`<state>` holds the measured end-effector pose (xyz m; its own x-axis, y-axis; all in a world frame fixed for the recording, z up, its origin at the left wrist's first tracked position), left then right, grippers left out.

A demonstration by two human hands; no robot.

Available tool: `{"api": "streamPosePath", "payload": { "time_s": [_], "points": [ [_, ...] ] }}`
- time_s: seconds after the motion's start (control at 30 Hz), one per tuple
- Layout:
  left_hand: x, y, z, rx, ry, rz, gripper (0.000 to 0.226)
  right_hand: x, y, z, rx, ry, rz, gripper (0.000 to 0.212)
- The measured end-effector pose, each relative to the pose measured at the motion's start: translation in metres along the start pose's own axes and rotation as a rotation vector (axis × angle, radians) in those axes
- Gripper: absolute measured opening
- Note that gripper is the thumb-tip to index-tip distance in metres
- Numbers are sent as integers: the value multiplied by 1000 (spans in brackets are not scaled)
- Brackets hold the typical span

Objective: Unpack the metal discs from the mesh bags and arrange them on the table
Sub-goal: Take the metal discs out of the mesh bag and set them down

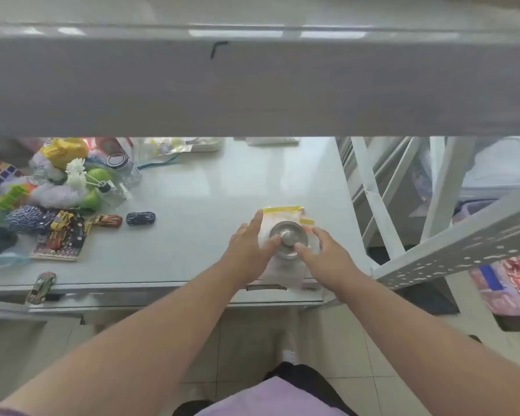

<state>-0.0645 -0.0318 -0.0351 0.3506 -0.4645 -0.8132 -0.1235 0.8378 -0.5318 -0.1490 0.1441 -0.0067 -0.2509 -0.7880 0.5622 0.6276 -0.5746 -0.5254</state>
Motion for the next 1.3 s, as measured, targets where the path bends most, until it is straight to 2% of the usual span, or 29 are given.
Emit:
{"api": "streamPosePath", "payload": {
  "time_s": [0.13,0.2,0.3,0.43,0.57,0.63,0.93,1.1,1.2,1.3],
  "points": [
    [-19,18,1,16,-13,38,78,-8,11,-18,103,69,-195,66],
    [-19,26,0,-9,-39,124,75,-8,21,-22,174,111,-346,58],
    [-7,24,-2,-91,-93,372,86,-3,30,-25,245,147,-508,37],
    [12,6,0,-126,-176,803,96,5,50,-16,391,219,-667,30],
    [32,-9,8,-71,-151,963,70,20,73,-7,444,234,-694,29],
    [42,-18,16,-85,-139,1006,65,30,84,-4,457,236,-694,31],
    [92,-67,38,-251,-137,979,46,62,130,6,510,232,-687,18],
    [119,-85,45,-380,-203,879,27,63,121,-27,328,235,-594,20],
    [122,-91,46,-421,-204,804,27,66,106,-56,217,254,-648,21],
    [122,-97,47,-450,-191,735,25,78,95,-79,160,253,-679,13]
  ]
}}
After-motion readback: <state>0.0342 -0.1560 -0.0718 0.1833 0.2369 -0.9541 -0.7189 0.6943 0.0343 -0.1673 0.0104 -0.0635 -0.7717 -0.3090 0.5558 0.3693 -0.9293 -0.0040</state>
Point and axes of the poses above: each hand's wrist, its own z-axis away from the middle knuckle, its own y-axis out of the palm, x = y × z, the point moved 8 cm from there along -z, towards the middle knuckle, and after that the axes turned 15 degrees about y, right-handed, at the moved point
